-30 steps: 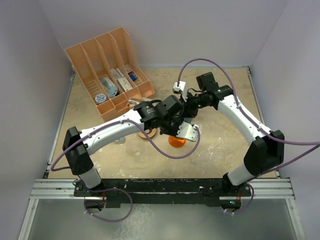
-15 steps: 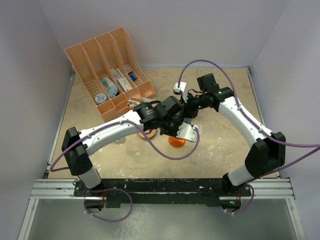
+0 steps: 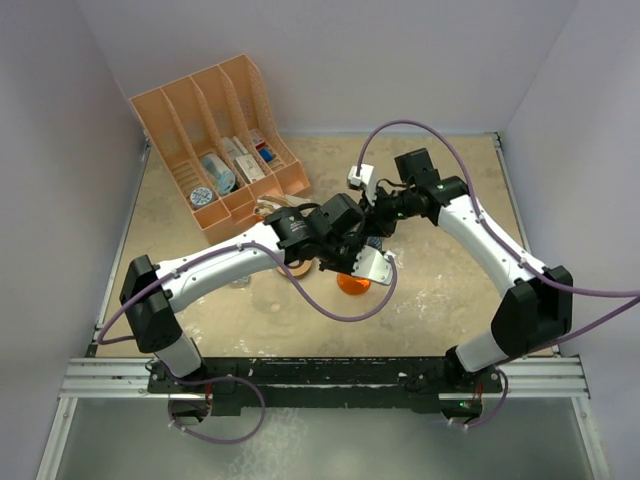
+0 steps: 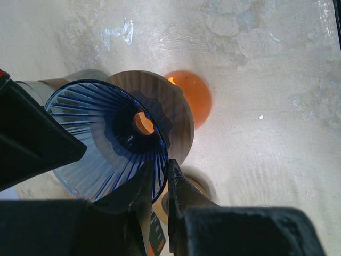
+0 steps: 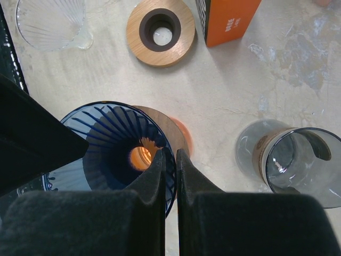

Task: Place the coffee filter in the dripper
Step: Place the coffee dripper on the coffee server.

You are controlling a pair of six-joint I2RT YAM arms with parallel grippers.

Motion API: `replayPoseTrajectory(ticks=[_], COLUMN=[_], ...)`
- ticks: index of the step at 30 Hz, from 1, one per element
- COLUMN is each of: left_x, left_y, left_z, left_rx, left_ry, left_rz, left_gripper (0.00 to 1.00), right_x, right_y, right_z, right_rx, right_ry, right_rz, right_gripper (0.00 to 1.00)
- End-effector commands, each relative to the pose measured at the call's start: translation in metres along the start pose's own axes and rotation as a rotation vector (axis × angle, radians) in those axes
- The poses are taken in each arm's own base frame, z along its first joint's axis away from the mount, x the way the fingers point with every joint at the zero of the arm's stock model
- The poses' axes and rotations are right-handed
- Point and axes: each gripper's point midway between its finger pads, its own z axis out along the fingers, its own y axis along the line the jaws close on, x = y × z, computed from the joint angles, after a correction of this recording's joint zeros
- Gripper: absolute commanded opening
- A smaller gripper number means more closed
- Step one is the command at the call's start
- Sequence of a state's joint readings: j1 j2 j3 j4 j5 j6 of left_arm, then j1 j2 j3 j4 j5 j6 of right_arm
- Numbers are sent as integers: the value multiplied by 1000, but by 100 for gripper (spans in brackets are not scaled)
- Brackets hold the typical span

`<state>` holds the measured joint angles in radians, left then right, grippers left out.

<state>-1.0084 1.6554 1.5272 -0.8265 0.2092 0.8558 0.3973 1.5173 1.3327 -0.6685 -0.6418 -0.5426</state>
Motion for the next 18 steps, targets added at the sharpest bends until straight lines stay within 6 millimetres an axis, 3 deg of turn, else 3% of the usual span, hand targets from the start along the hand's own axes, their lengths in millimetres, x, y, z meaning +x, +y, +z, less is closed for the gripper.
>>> replayPoseTrajectory(ticks=[1, 6, 12, 18], left_x=[39, 46, 52, 39], left_y=[-42, -49, -57, -43], left_z=[27, 31, 35, 24], left_rx=[158, 177, 195, 157], left_ry=[116, 133, 146, 118], left_rz=[-90, -99, -110, -107], left_gripper=[0, 0, 0, 0], right_x=[47, 54, 49, 15], right_y=[-9, -9, -10, -13], right_z=[10, 12, 9, -3], right_rx=[54, 61, 70, 83], right_ry=[148, 157, 146, 75], right_rz=[36, 39, 36, 32], right_gripper=[2, 1, 2, 7])
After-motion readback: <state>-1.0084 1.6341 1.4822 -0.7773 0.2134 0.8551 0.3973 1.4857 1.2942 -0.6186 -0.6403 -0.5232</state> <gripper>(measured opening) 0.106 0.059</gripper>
